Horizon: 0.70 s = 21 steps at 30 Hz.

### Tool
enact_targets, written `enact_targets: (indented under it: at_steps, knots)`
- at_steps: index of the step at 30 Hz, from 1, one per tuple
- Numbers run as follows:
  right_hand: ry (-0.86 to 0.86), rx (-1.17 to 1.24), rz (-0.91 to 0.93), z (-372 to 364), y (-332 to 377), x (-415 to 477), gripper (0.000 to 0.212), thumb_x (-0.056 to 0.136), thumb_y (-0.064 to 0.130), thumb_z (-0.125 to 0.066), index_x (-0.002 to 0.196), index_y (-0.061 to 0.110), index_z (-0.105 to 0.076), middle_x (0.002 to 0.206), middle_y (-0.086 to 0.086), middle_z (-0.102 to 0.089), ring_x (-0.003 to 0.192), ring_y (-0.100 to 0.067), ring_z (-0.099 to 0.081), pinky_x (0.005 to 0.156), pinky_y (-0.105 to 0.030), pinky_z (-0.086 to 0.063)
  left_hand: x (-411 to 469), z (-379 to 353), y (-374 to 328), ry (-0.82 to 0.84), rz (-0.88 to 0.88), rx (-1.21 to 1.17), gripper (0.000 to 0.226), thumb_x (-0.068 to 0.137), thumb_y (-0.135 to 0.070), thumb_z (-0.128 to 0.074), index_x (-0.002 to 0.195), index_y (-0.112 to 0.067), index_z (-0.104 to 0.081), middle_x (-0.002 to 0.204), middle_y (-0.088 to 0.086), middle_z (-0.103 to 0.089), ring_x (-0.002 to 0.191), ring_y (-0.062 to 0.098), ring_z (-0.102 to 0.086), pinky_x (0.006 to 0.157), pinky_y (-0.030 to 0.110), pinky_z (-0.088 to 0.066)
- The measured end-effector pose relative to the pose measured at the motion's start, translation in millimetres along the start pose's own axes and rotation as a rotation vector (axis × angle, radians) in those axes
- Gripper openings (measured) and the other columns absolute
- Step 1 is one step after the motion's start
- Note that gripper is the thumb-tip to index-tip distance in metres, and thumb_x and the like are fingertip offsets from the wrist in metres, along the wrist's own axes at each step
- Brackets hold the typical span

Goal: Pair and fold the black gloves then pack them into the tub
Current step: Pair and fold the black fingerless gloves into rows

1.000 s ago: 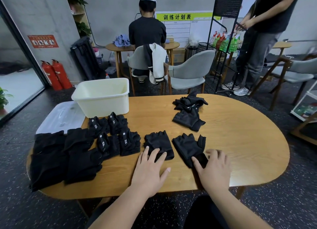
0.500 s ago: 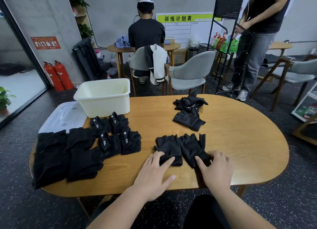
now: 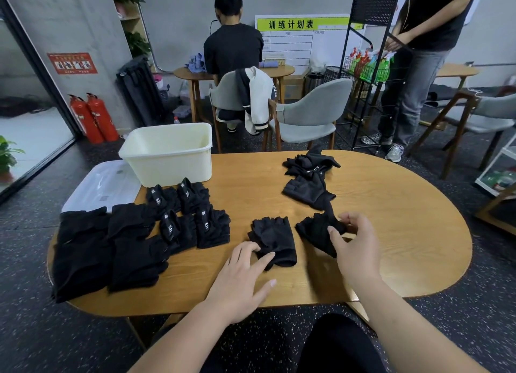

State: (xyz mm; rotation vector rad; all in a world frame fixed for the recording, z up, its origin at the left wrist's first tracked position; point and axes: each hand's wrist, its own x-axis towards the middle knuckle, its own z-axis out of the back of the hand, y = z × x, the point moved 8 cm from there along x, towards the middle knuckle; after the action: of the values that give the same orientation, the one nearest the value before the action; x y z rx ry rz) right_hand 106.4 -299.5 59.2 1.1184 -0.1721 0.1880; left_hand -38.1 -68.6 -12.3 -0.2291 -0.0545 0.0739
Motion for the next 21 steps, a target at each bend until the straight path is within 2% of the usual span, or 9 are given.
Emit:
enact_targets:
  at_steps: [3,7,10,12,16,18,21]
  knots:
    - [0.047,-0.045,0.13,-7,36,7,0.033,0.094,0.014,-0.077,0.114,0.035,-0.061,0.108,0.02,-0.064,0.101,0.002,-0.062,0.078,-0.015,-0.046,0,-3,1,0.002,0.006,-0.011,0.067,0.105,-0.071,-0.026,0.164,-0.042,-0.019,0.158,-0.009,-0.017,0.152,0.013,-0.015,0.126,0.039,-0.028]
    - [0.143,-0.088,0.285,-19,74,18,0.032,0.093,0.014,-0.078,0.114,0.034,-0.065,0.107,0.019,-0.066,0.099,0.0,-0.063,0.085,-0.021,-0.052,-2,-3,1,-0.009,-0.003,-0.04,0.066,0.104,-0.072,-0.027,0.162,-0.042,-0.023,0.16,-0.012,-0.018,0.152,0.01,-0.016,0.127,0.037,-0.025]
    - [0.198,-0.175,0.363,-31,97,32,0.032,0.094,0.016,-0.078,0.118,0.033,-0.067,0.11,0.02,-0.065,0.101,-0.004,-0.06,0.084,-0.01,-0.043,-4,0,-1,-0.032,-0.02,-0.049,0.063,0.104,-0.071,-0.028,0.159,-0.04,-0.031,0.161,-0.013,-0.021,0.153,0.009,-0.015,0.128,0.035,-0.022]
    - [0.202,-0.193,0.429,-36,112,38,0.032,0.095,0.015,-0.077,0.121,0.032,-0.067,0.112,0.021,-0.063,0.1,-0.003,-0.058,0.083,-0.011,-0.043,-5,1,-2,-0.051,-0.032,-0.036,0.062,0.105,-0.07,-0.028,0.157,-0.038,-0.036,0.161,-0.012,-0.023,0.154,0.009,-0.014,0.129,0.036,-0.021]
    - [0.163,-0.231,0.755,-50,134,16,0.028,0.095,0.011,-0.074,0.121,0.02,-0.07,0.117,0.012,-0.063,0.107,-0.006,-0.059,0.092,-0.017,-0.048,-6,0,-2,-0.056,-0.047,-0.012,0.063,0.106,-0.069,-0.027,0.157,-0.035,-0.043,0.166,-0.011,-0.023,0.158,0.01,-0.007,0.13,0.036,-0.014]
    - [0.298,-0.328,0.825,-76,112,-3,0.031,0.093,0.013,-0.077,0.122,0.021,-0.07,0.119,0.009,-0.066,0.113,-0.011,-0.062,0.095,-0.028,-0.054,-6,2,-2,-0.053,-0.045,-0.007,0.065,0.105,-0.069,-0.027,0.157,-0.035,-0.044,0.166,-0.01,-0.022,0.158,0.011,-0.005,0.131,0.038,-0.014]
    - [0.558,-0.477,0.704,-112,51,-32,0.047,0.091,0.02,-0.079,0.135,0.027,-0.065,0.129,0.011,-0.066,0.12,-0.013,-0.062,0.099,-0.038,-0.056,-6,4,-3,-0.039,-0.037,0.002,0.067,0.105,-0.069,-0.026,0.157,-0.032,-0.044,0.166,-0.009,-0.017,0.159,0.013,-0.001,0.131,0.037,-0.01]
